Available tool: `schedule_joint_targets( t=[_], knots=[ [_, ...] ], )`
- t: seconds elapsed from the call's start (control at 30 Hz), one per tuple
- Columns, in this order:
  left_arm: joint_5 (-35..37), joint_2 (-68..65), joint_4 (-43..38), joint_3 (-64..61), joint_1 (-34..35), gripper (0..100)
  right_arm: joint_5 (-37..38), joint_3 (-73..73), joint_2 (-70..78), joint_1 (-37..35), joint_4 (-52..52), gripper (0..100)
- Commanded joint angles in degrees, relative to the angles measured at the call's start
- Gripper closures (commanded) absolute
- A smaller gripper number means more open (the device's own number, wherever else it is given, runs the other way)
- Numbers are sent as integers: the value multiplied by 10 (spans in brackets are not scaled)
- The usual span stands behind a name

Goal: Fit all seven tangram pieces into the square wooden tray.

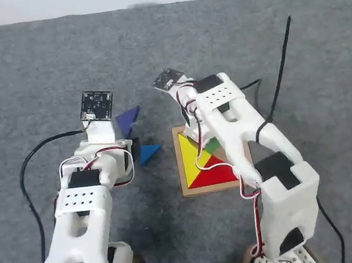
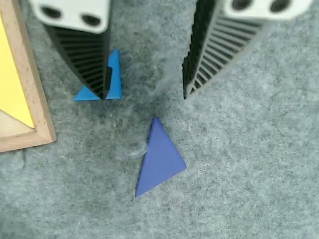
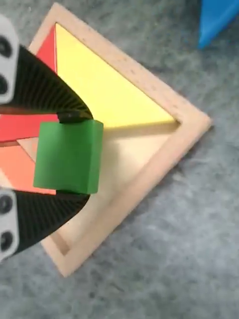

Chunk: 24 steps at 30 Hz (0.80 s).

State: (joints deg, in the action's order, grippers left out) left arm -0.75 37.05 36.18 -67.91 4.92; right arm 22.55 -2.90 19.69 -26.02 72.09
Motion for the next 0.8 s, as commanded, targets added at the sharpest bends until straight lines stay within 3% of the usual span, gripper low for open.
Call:
schedule_joint_targets(
  t=[0.0, 0.13, 0.57, 0.77],
  knots=[
    [-5, 17, -15, 5, -4, 777, 6, 4, -17, 1, -9, 931],
    [-5, 17, -15, 5, -4, 777, 6, 4, -18, 0, 4, 864],
    [-5, 17, -15, 5, -4, 777, 3, 4, -17, -8, 7, 854],
    [-5, 17, -15, 5, -4, 777, 5, 4, -18, -22, 22, 734]
  ],
)
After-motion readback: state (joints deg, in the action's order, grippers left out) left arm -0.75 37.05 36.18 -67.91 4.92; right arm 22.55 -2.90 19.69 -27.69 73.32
